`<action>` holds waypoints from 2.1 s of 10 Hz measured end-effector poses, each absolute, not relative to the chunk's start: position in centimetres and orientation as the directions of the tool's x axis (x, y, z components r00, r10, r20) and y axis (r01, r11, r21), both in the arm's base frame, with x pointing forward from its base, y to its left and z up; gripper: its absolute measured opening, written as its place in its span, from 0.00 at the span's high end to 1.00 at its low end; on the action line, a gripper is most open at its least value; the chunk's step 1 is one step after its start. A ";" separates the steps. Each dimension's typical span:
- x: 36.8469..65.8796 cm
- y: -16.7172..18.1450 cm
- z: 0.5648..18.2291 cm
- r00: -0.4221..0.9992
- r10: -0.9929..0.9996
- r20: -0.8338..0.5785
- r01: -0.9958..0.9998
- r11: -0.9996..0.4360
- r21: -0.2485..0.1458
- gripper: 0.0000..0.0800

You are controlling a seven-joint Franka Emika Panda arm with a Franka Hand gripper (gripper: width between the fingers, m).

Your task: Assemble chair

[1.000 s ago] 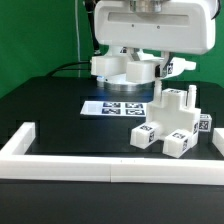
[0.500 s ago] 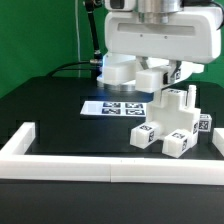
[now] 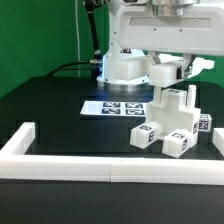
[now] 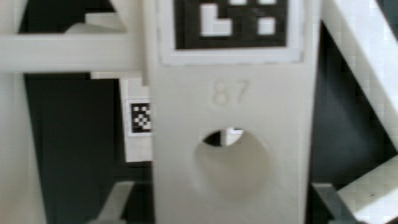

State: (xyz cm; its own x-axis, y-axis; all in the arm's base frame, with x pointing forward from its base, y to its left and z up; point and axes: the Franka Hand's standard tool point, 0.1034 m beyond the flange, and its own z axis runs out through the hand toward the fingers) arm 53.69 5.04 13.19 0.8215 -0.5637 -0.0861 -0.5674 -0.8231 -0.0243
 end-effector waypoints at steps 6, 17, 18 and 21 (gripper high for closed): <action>53.6 5.9 13.1 0.826 -0.557 -0.084 -0.561 -0.828 -0.026 0.64; 53.4 7.7 12.0 0.841 -0.535 -0.085 -0.538 -0.843 -0.018 0.64; 53.3 7.8 11.9 0.842 -0.533 -0.085 -0.536 -0.844 -0.018 0.64; 53.2 8.2 11.7 0.846 -0.526 -0.086 -0.529 -0.849 -0.016 0.64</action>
Offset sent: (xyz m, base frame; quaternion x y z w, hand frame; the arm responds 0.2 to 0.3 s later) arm 0.0000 0.0000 0.0000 0.0000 0.0000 0.0000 1.0000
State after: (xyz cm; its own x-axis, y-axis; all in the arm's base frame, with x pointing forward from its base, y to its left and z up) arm 53.20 8.17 11.74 0.8463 -0.5257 -0.0863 -0.5288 -0.8486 -0.0159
